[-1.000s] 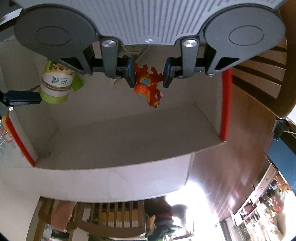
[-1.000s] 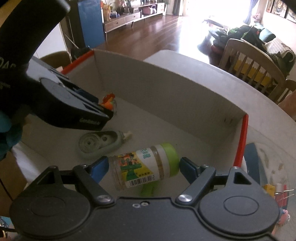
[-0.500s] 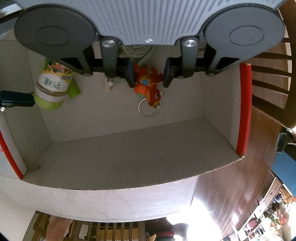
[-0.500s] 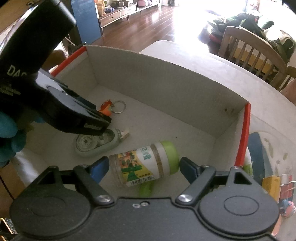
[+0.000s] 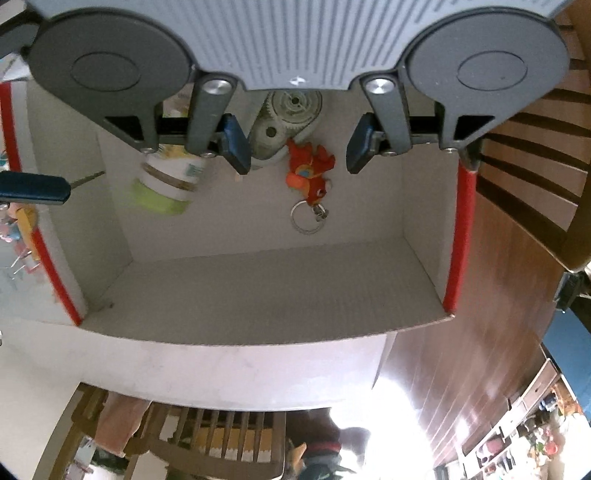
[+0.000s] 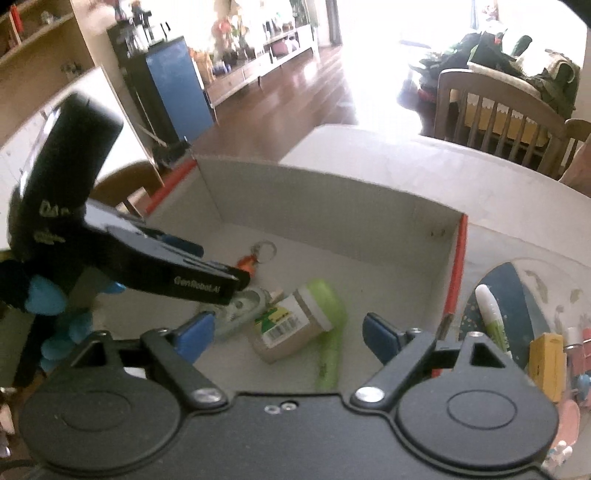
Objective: Organize rigid objects
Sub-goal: 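Open both grippers to release the items in the box, withdraw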
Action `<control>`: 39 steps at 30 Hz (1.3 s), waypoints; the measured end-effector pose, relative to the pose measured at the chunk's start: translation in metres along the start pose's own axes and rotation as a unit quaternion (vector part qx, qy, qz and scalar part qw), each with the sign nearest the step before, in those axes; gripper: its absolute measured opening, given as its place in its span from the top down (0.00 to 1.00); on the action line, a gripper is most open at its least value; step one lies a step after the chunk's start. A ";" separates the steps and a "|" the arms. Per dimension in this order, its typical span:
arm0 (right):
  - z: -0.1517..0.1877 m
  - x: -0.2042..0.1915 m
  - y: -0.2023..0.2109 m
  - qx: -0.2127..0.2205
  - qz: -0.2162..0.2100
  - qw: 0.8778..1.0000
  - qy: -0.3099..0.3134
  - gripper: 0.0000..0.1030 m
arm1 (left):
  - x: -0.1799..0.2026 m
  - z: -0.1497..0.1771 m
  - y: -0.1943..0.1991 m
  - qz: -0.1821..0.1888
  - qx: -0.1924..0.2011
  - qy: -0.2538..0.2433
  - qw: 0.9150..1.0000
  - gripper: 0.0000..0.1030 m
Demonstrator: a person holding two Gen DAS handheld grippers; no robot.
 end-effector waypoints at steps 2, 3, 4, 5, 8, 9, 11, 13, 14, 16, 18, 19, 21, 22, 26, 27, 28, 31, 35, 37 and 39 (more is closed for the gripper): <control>0.001 -0.001 0.014 0.017 -0.010 1.000 -0.008 0.12 | 0.001 0.001 0.010 0.001 0.010 0.000 1.000 0.45; 0.001 0.000 0.020 0.024 -0.012 1.000 -0.011 0.11 | -0.004 -0.004 0.012 0.000 0.015 0.001 1.000 0.45; 0.002 0.000 0.026 0.031 -0.017 0.999 -0.014 0.11 | -0.003 -0.004 0.016 -0.002 0.021 0.002 1.000 0.45; 0.002 0.001 0.032 0.037 -0.021 0.999 -0.016 0.10 | -0.002 -0.007 0.022 -0.004 0.027 0.003 1.000 0.45; 0.005 0.002 0.050 0.057 -0.024 0.998 -0.022 0.09 | 0.001 -0.018 0.041 0.002 0.047 0.008 0.999 0.45; 0.007 0.002 0.056 0.063 -0.026 0.997 -0.024 0.08 | 0.001 -0.019 0.047 0.005 0.054 0.008 0.998 0.45; 0.010 0.005 0.068 0.077 -0.026 0.996 -0.027 0.07 | 0.007 -0.020 0.058 0.007 0.070 0.002 0.998 0.45; 0.013 0.007 0.080 0.090 -0.028 0.995 -0.032 0.06 | 0.015 -0.018 0.071 0.011 0.085 0.001 0.996 0.45; 0.014 0.010 0.086 0.095 -0.029 0.994 -0.035 0.06 | 0.017 -0.016 0.075 0.014 0.090 0.002 0.996 0.44; 0.016 0.015 0.099 0.107 -0.030 0.993 -0.043 0.05 | 0.025 -0.013 0.086 0.021 0.102 0.004 0.995 0.36; 0.019 0.019 0.106 0.116 -0.030 0.991 -0.052 0.05 | 0.032 -0.007 0.096 0.026 0.114 0.004 0.993 0.32; 0.021 0.022 0.111 0.120 -0.029 0.991 -0.055 0.04 | 0.035 -0.006 0.099 0.029 0.118 0.004 0.993 0.31; 0.027 0.030 0.121 0.129 -0.027 0.989 -0.061 0.03 | 0.043 -0.003 0.106 0.036 0.127 0.004 0.991 0.31; 0.031 0.034 0.126 0.133 -0.028 0.989 -0.065 0.02 | 0.048 -0.002 0.110 0.038 0.131 0.003 0.991 0.31; 0.050 0.055 0.140 0.142 -0.013 0.987 -0.072 0.02 | 0.067 0.001 0.119 0.051 0.146 -0.002 0.988 0.22; 0.056 0.060 0.144 0.144 -0.007 0.987 -0.072 0.02 | 0.073 0.002 0.119 0.055 0.148 -0.005 0.987 0.22; 0.061 0.067 0.148 0.145 0.001 0.987 -0.071 0.02 | 0.079 0.003 0.120 0.058 0.150 -0.007 0.987 0.22; 0.077 0.082 0.155 0.144 0.016 0.986 -0.077 0.02 | 0.097 0.004 0.119 0.062 0.153 -0.014 0.986 0.21; 0.094 0.101 0.156 0.140 0.031 0.986 -0.086 0.02 | 0.123 0.004 0.117 0.076 0.157 -0.017 0.984 0.18; 0.100 0.111 0.156 0.136 0.038 0.986 -0.088 0.02 | 0.136 0.003 0.114 0.082 0.158 -0.020 0.984 0.18; 0.109 0.120 0.157 0.133 0.042 0.986 -0.086 0.02 | 0.148 0.002 0.111 0.086 0.159 -0.022 0.983 0.16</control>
Point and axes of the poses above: each gripper's, at about its wrist camera, not at the fingertips, and y roughly against the way its jaws point, x to its right, z to its underside, the point moved 6 cm from there along -y, roughly the way its jaws point, and after that the axes turned 2 degrees about z, right-handed, at the moved point
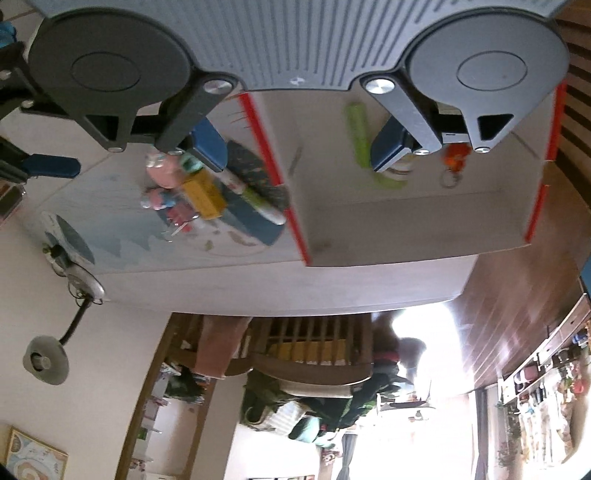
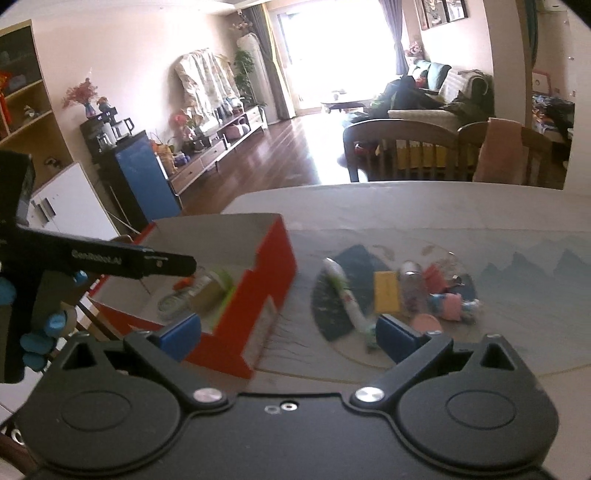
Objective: Organize rigid objects
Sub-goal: 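Open both grippers to release the items in the box, withdraw, then grasp the white-green marker with the left gripper while the right grasps the white figurine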
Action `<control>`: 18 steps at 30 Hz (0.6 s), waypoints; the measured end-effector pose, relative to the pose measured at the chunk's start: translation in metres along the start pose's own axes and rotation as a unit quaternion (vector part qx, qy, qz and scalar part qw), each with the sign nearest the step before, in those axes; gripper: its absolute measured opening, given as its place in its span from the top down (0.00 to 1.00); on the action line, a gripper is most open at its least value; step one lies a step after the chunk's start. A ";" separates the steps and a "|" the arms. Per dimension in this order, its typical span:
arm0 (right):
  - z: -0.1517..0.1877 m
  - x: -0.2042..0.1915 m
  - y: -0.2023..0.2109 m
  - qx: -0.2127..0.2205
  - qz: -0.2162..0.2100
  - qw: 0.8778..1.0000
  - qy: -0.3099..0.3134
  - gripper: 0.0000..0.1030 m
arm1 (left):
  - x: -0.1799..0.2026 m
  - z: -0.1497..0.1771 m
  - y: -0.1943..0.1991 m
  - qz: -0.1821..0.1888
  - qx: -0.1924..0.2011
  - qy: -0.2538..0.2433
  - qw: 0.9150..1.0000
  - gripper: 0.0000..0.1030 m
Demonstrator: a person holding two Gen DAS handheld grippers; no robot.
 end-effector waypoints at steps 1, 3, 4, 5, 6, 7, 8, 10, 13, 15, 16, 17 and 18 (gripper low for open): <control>0.002 0.004 0.000 -0.002 0.001 1.000 0.001 0.02 | 0.006 0.000 -0.003 0.003 0.001 -0.001 1.000 0.14; 0.008 0.012 0.000 -0.006 0.004 1.000 0.005 0.02 | 0.018 -0.001 -0.009 0.009 0.003 -0.001 1.000 0.03; 0.008 0.017 0.000 -0.008 0.004 1.000 0.007 0.02 | 0.023 -0.001 -0.012 0.011 0.006 0.001 1.000 0.01; 0.010 0.022 -0.001 -0.011 0.005 1.000 0.009 0.02 | 0.028 -0.002 -0.015 0.012 0.008 0.003 1.000 0.01; 0.013 0.025 -0.003 -0.015 0.006 1.000 0.010 0.02 | 0.033 -0.003 -0.019 0.012 0.008 0.006 1.000 0.01; 0.015 0.030 -0.005 -0.018 0.008 1.000 0.011 0.02 | 0.037 -0.004 -0.023 0.010 0.009 0.009 1.000 0.01; 0.018 0.034 -0.007 -0.021 0.010 1.000 0.012 0.03 | 0.041 -0.005 -0.027 0.007 0.009 0.012 1.000 0.01; 0.023 0.043 -0.011 -0.032 0.012 0.999 0.013 0.04 | 0.049 -0.007 -0.037 0.003 0.011 0.019 1.000 0.01; 0.032 0.055 -0.022 -0.045 0.019 0.999 0.022 0.06 | 0.062 -0.012 -0.050 -0.001 0.013 0.022 1.000 0.01; 0.035 0.064 -0.027 -0.051 0.020 0.998 0.026 0.07 | 0.073 -0.015 -0.060 -0.008 0.013 0.022 1.000 0.01; 0.037 0.068 -0.030 -0.054 0.021 0.998 0.027 0.08 | 0.078 -0.016 -0.065 -0.010 0.012 0.023 1.000 0.01; 0.040 0.072 -0.034 -0.059 0.020 0.998 0.028 0.09 | 0.082 -0.017 -0.071 -0.014 0.009 0.026 1.000 0.01; 0.042 0.075 -0.037 -0.063 0.018 0.997 0.029 0.10 | 0.085 -0.018 -0.077 -0.018 0.003 0.029 0.999 0.01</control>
Point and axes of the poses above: each gripper's, at about its wrist camera, not at the fingertips, and y roughly against the way its jaws point, x to its right, z to its underside, the point moved 6 cm from there along -y, roughly the way its jaws point, and after that the axes turned 2 degrees about z, right-handed, at the moved point
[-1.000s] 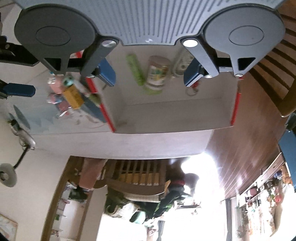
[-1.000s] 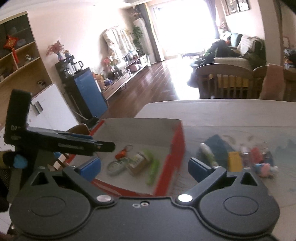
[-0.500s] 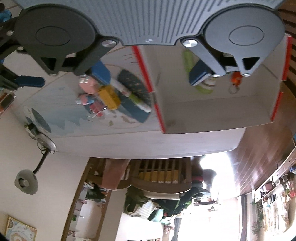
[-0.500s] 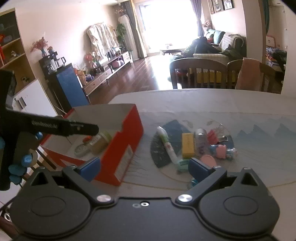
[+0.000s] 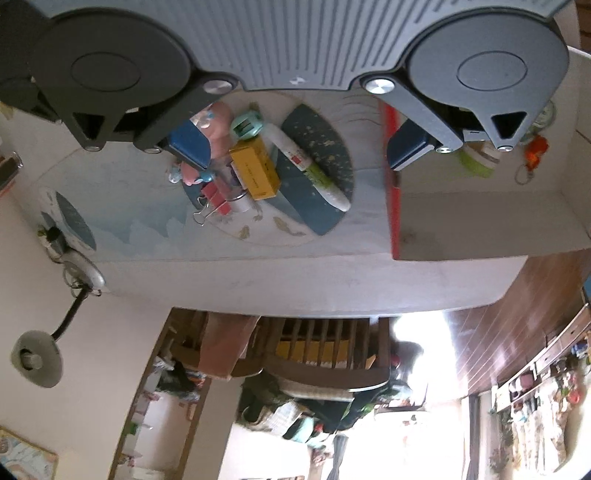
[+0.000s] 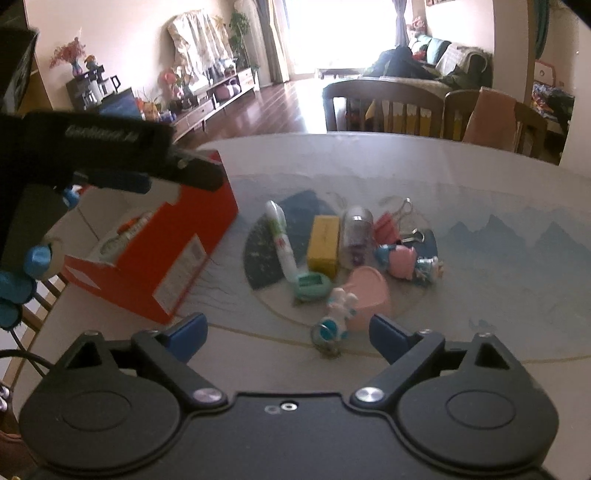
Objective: Organize rigid objects
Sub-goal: 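Grasp the white-green marker with the left gripper while the right grasps the white figurine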
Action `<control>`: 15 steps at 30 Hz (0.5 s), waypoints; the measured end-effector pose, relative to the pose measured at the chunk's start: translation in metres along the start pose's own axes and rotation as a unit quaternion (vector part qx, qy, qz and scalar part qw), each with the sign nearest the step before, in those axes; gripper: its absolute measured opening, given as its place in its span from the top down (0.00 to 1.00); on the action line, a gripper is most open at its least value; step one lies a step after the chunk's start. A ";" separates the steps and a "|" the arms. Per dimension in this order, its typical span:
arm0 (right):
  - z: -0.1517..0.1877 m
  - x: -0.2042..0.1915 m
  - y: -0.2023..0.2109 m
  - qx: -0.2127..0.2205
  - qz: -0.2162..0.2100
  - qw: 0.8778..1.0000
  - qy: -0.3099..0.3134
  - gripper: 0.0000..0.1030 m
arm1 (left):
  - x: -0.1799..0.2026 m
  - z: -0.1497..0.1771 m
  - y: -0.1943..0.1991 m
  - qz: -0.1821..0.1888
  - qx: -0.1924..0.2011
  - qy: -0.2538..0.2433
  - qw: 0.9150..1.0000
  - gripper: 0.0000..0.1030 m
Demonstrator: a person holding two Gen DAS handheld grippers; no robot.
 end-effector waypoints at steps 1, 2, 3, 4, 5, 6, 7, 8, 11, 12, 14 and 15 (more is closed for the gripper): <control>0.002 0.003 -0.003 -0.003 -0.001 1.000 0.003 0.11 | 0.004 0.000 -0.006 -0.003 -0.004 0.003 1.000 0.01; 0.003 0.005 -0.006 -0.007 -0.001 1.000 0.007 0.11 | 0.007 0.000 -0.013 -0.009 -0.007 0.007 1.000 0.01; 0.003 0.007 -0.008 -0.009 -0.003 1.000 0.010 0.13 | 0.010 0.000 -0.017 -0.017 -0.006 0.008 1.000 0.01; 0.004 0.009 -0.011 -0.010 -0.006 1.000 0.014 0.14 | 0.013 -0.001 -0.022 -0.027 -0.005 0.007 1.000 0.01; 0.004 0.011 -0.013 -0.012 -0.009 1.000 0.019 0.14 | 0.015 -0.002 -0.027 -0.038 -0.003 0.007 0.999 0.01; 0.005 0.012 -0.016 -0.015 -0.010 1.000 0.022 0.15 | 0.016 -0.002 -0.032 -0.048 -0.003 0.008 0.999 0.01; 0.005 0.014 -0.019 -0.017 -0.013 0.999 0.026 0.17 | 0.017 -0.003 -0.036 -0.054 -0.001 0.010 0.998 0.01; 0.005 0.015 -0.022 -0.020 -0.016 0.999 0.028 0.18 | 0.018 -0.004 -0.041 -0.061 0.001 0.012 0.998 0.01; 0.005 0.019 -0.029 -0.026 -0.023 0.999 0.034 0.21 | 0.021 -0.007 -0.054 -0.084 0.001 0.019 0.996 0.01; 0.005 0.021 -0.031 -0.028 -0.028 0.999 0.035 0.23 | 0.022 -0.007 -0.057 -0.089 0.001 0.022 0.996 0.01; 0.005 0.023 -0.035 -0.033 -0.033 0.998 0.039 0.24 | 0.026 -0.009 -0.065 -0.099 0.003 0.021 0.995 0.01; 0.005 0.023 -0.037 -0.035 -0.035 0.998 0.043 0.25 | 0.028 -0.010 -0.068 -0.104 0.003 0.020 0.994 0.01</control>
Point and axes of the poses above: each gripper's, at about its wrist camera, not at the fingertips, and y roughly against the way its jaws point, x to its right, z to its underside, the point moved 6 cm from there along -y, roughly the way its jaws point, and after that the axes turned 2 degrees about z, right-handed, at the moved point
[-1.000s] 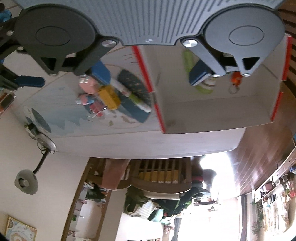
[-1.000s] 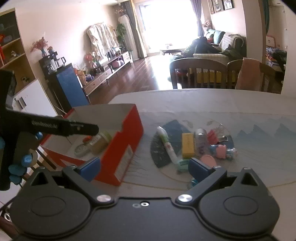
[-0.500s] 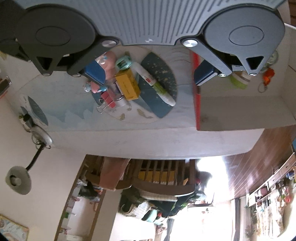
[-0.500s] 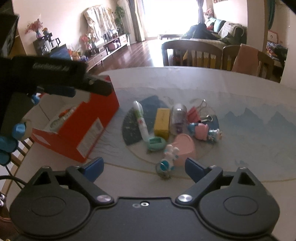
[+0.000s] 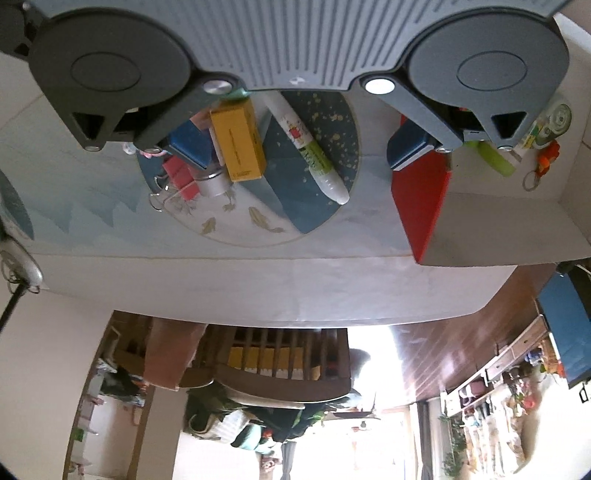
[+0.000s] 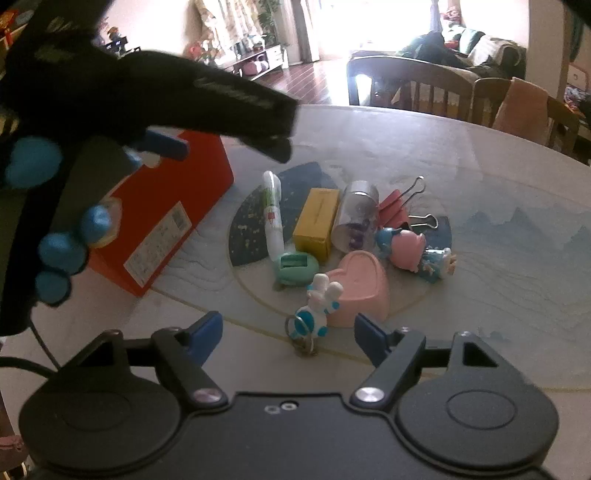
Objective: Organize rigid objects
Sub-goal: 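Grasp the white-green marker with the left gripper while the right grasps the white figurine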
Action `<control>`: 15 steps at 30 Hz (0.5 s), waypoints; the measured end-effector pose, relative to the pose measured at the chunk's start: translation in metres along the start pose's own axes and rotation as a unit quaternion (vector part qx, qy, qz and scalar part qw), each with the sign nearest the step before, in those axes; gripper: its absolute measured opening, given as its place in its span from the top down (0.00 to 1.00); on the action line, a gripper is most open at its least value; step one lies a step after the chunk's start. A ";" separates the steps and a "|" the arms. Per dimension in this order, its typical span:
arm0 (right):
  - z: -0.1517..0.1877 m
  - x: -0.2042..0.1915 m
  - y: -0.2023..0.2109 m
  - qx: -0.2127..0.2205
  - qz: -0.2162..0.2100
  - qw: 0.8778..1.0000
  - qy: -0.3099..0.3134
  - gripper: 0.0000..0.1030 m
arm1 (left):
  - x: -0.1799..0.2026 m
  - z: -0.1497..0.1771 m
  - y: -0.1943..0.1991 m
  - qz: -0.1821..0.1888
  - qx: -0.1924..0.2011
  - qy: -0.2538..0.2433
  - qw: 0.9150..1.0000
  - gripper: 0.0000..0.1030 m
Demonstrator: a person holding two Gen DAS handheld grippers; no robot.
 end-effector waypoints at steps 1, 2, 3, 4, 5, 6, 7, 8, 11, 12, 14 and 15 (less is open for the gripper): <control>0.000 0.000 -0.002 -0.002 -0.002 1.000 0.003 0.25 | 0.002 -0.001 -0.004 -0.005 0.000 0.001 1.000 0.01; 0.000 0.001 -0.004 -0.005 -0.003 1.000 0.006 0.25 | 0.003 -0.002 -0.008 -0.009 0.000 0.004 1.000 0.01; 0.000 0.002 -0.006 -0.007 -0.004 1.000 0.007 0.26 | 0.004 -0.003 -0.012 -0.013 -0.002 0.009 1.000 0.01; 0.000 0.002 -0.008 -0.010 -0.006 1.000 0.008 0.26 | 0.004 -0.004 -0.016 -0.018 -0.002 0.013 1.000 0.01; 0.001 0.003 -0.011 -0.014 -0.009 1.000 0.007 0.27 | 0.004 -0.005 -0.020 -0.024 -0.002 0.017 1.000 0.01; 0.001 0.004 -0.012 -0.016 -0.012 1.000 0.006 0.28 | 0.003 -0.005 -0.024 -0.031 -0.004 0.022 0.999 0.01; 0.001 0.004 -0.014 -0.018 -0.014 1.000 0.006 0.28 | 0.002 -0.004 -0.028 -0.039 -0.007 0.028 0.999 0.01; 0.001 0.004 -0.016 -0.020 -0.017 1.000 0.007 0.28 | 0.000 -0.004 -0.032 -0.045 -0.009 0.037 0.998 0.01; 0.002 0.004 -0.019 -0.024 -0.023 0.999 0.010 0.30 | -0.008 -0.003 -0.041 -0.064 -0.016 0.067 0.996 0.02; 0.003 0.004 -0.020 -0.025 -0.024 0.999 0.011 0.31 | -0.010 -0.002 -0.044 -0.068 -0.019 0.076 0.995 0.02; 0.003 0.005 -0.023 -0.028 -0.025 0.999 0.011 0.34 | -0.008 -0.002 -0.049 -0.069 -0.020 0.080 0.994 0.02; 0.003 0.005 -0.024 -0.028 -0.026 0.999 0.011 0.37 | -0.006 -0.002 -0.051 -0.067 -0.023 0.083 0.994 0.02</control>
Point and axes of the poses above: each gripper's, at about its wrist camera, not at the fingertips, and y roughly against the way its jaws point, x to its right, z to its underside, the point moved 6 cm from there along -y, roughly the way its jaws point, and after that the axes turned 2 degrees about z, right-handed, at the moved point
